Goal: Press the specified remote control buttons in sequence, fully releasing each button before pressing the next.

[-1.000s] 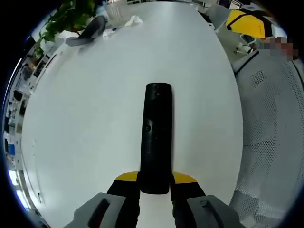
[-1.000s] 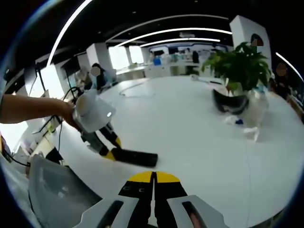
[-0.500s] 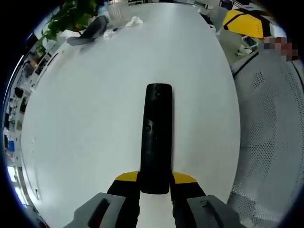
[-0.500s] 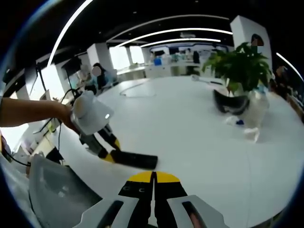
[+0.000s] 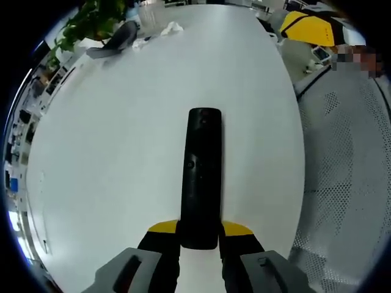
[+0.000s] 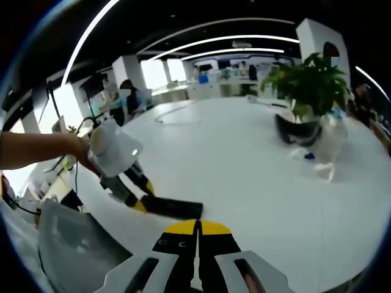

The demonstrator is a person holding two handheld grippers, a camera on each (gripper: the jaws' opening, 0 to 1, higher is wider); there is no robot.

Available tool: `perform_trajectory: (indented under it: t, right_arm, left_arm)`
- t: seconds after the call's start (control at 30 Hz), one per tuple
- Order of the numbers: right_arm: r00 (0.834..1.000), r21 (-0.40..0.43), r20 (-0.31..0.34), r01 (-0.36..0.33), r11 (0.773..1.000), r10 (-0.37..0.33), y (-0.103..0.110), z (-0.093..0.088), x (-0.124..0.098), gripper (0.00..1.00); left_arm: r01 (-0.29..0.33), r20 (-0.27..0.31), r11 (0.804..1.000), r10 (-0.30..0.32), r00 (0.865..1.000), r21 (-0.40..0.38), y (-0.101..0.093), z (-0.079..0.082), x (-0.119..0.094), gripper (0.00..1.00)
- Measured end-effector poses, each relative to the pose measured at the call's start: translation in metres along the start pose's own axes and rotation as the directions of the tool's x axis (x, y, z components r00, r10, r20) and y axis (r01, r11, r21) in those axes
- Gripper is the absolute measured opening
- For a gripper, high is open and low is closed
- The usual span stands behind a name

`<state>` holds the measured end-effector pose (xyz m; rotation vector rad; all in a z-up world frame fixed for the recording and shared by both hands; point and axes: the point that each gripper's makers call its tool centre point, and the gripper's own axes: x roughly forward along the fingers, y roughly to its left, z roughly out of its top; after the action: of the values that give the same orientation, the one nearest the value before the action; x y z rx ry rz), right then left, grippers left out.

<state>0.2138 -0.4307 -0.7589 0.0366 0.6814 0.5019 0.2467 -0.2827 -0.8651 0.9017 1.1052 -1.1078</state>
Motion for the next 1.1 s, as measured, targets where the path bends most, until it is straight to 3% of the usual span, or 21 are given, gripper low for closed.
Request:
perform_trajectory:
  t: [1.1]
  right_arm:
    - [0.999, -0.024, -0.043, -0.022, 0.999, 0.021, 0.007, -0.008, 0.004, 0.0]
  left_arm:
    - [-0.004, -0.002, 1.0, 0.004, 1.0, -0.005, -0.03, -0.003, 0.0, 0.23]
